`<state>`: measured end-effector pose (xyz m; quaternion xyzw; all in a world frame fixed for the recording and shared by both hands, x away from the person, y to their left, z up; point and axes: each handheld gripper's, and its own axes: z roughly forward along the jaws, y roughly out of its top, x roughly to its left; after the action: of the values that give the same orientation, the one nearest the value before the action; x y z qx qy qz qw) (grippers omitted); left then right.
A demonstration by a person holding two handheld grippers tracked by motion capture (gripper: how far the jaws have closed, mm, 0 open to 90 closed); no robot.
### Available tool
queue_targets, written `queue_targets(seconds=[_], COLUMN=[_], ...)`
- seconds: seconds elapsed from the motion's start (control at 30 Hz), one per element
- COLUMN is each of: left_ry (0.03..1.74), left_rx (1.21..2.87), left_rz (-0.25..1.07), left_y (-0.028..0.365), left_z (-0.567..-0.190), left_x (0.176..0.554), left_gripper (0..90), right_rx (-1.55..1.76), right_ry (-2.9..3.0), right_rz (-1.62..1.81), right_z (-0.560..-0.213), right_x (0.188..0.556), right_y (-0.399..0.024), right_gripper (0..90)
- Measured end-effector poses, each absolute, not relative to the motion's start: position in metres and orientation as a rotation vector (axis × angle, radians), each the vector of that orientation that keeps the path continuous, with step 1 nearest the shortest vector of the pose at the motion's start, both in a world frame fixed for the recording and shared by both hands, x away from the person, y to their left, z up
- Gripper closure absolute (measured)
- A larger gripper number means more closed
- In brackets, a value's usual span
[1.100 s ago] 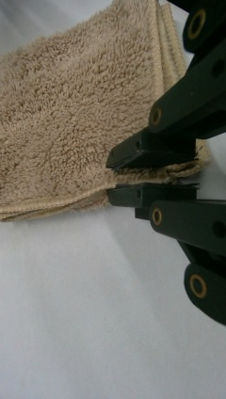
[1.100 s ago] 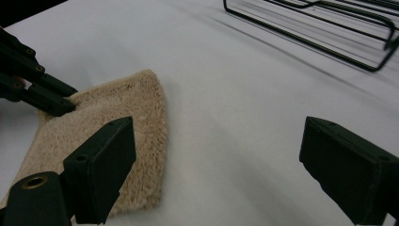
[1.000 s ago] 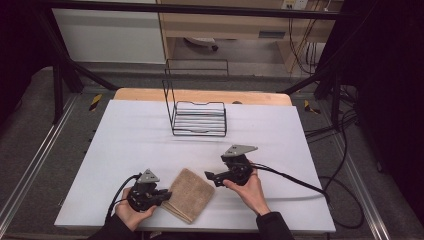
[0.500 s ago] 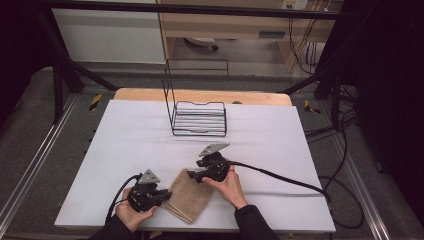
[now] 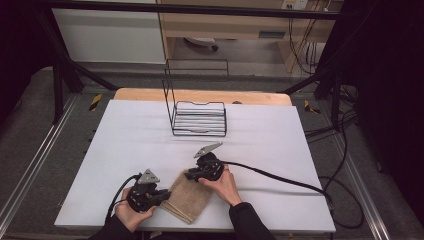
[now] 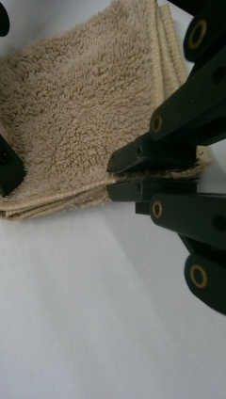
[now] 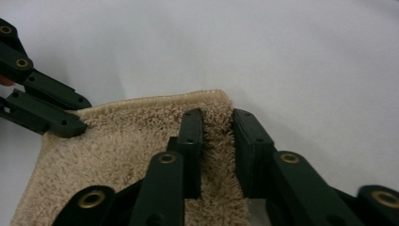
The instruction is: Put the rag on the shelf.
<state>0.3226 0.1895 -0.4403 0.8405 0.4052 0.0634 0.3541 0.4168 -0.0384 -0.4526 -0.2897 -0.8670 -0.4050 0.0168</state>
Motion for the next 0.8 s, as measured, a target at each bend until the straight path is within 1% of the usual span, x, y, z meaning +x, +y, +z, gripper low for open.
queue_targets(seconds=[0.03,0.1,0.17,0.33,0.5,0.7,0.8], left_ry=[1.044,1.042,1.039,1.036,1.024,1.016,0.999], left_rx=[2.175,2.176,2.175,2.166,2.195,2.209,2.217], left_rz=[0.161,0.156,0.151,0.16,0.205,0.239,0.253], left_y=[0.19,0.19,0.191,0.189,0.182,0.168,0.158], left_z=[-0.44,-0.439,-0.437,-0.428,-0.42,-0.417,-0.418], left_x=[0.323,0.324,0.325,0.334,0.35,0.373,0.385], left_gripper=[84.8,84.9,85.0,85.1,85.1,85.1,85.2], right_rx=[-0.901,-0.897,-0.9,-0.941,-1.049,-1.169,-1.269], right_ry=[-2.695,-2.699,-2.703,-2.738,-2.753,-2.746,-2.715], right_rz=[-1.259,-1.256,-1.269,-1.292,-1.327,-1.361,-1.393], right_z=[-0.453,-0.45,-0.447,-0.434,-0.425,-0.424,-0.426], right_x=[0.417,0.415,0.414,0.41,0.406,0.403,0.402], right_y=[-0.038,-0.039,-0.04,-0.046,-0.054,-0.065,-0.079], right_gripper=[79.7,85.8,86.8,87.2,87.4,87.4,87.4])
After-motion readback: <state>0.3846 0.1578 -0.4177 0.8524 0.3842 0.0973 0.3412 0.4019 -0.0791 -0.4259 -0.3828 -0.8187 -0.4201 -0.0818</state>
